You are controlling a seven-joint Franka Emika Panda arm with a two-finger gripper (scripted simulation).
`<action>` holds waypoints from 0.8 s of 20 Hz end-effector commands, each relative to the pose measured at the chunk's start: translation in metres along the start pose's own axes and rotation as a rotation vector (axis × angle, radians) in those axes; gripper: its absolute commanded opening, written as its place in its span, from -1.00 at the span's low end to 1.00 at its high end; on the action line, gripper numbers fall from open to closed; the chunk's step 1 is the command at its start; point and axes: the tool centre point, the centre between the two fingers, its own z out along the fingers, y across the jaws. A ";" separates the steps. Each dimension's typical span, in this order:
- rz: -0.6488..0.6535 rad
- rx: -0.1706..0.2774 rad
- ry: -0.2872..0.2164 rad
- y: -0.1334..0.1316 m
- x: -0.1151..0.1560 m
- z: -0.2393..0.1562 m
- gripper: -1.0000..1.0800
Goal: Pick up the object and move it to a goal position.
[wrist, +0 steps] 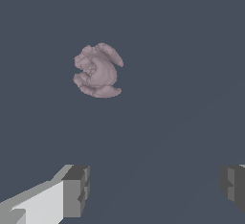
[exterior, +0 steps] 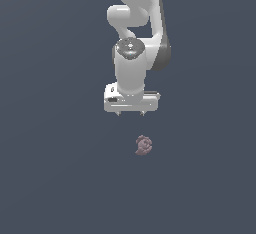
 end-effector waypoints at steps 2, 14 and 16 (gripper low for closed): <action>-0.001 0.001 0.000 -0.001 0.000 0.000 0.92; -0.058 0.024 0.009 -0.032 0.003 0.001 0.92; -0.057 0.024 0.009 -0.033 0.004 0.001 0.92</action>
